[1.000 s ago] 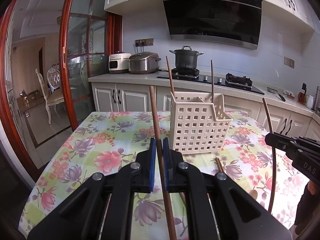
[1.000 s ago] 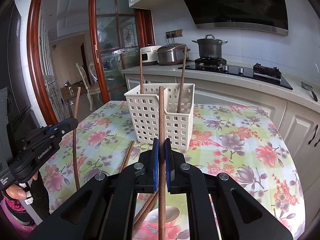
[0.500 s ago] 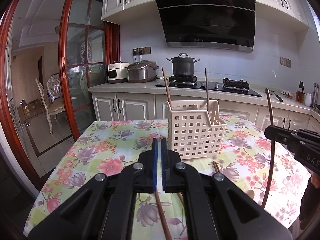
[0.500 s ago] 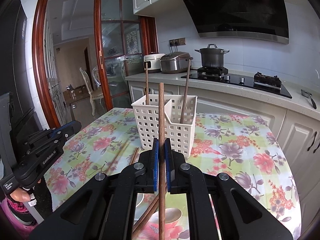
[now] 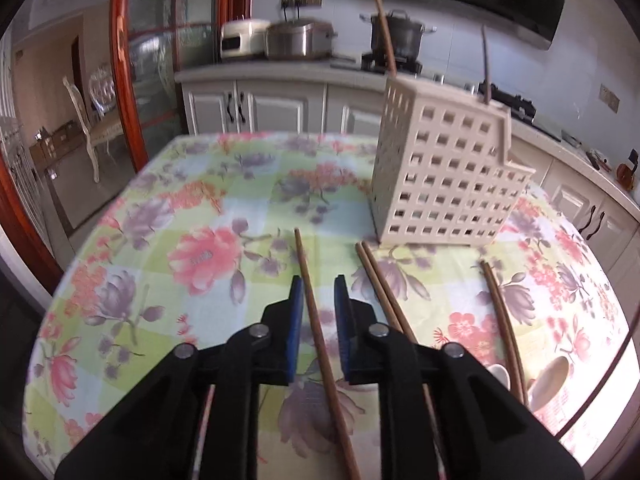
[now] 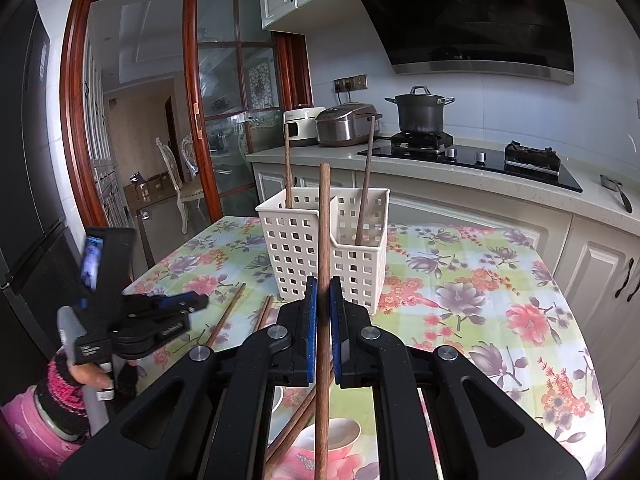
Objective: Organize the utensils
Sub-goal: 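Lift both held chopsticks upright and carry them toward the white caddy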
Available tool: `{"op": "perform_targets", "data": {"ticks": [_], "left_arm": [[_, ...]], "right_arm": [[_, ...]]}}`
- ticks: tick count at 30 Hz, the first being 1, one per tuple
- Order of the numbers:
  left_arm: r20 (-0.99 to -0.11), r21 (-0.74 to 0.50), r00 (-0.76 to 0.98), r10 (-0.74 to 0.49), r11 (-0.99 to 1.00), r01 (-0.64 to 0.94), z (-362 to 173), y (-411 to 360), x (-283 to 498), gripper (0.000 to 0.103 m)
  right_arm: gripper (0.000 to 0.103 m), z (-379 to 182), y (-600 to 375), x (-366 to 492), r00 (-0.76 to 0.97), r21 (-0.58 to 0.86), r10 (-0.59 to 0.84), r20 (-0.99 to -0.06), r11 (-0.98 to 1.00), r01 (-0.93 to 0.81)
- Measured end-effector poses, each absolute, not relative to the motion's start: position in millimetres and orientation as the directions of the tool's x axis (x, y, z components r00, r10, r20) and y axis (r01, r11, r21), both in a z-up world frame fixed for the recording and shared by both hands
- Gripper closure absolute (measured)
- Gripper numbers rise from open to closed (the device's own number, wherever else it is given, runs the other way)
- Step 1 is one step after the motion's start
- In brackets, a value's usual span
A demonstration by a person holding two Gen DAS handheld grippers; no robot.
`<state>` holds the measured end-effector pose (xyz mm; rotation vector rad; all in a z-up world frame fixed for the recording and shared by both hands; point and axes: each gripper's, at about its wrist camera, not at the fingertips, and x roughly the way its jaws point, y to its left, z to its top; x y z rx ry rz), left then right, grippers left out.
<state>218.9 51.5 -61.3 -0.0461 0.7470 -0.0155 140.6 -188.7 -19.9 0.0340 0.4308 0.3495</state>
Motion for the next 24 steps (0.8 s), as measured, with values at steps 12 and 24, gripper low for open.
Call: {"op": "perform_targets", "data": {"ticks": [12, 24], "left_arm": [[-0.792, -0.002, 0.611, 0.004, 1.0, -0.009, -99.7, 49.7, 278.7, 0.086], [-0.647, -0.037, 0.762, -0.038, 0.999, 0.018, -53.8, 50.0, 222.9, 0.097]], "right_arm": [[0.096, -20.8, -191.7, 141.5, 0.851, 0.113, 0.335, -0.406, 0.942, -0.316], [0.096, -15.7, -191.4, 135.0, 0.858, 0.106, 0.335, -0.39, 0.942, -0.319]]}}
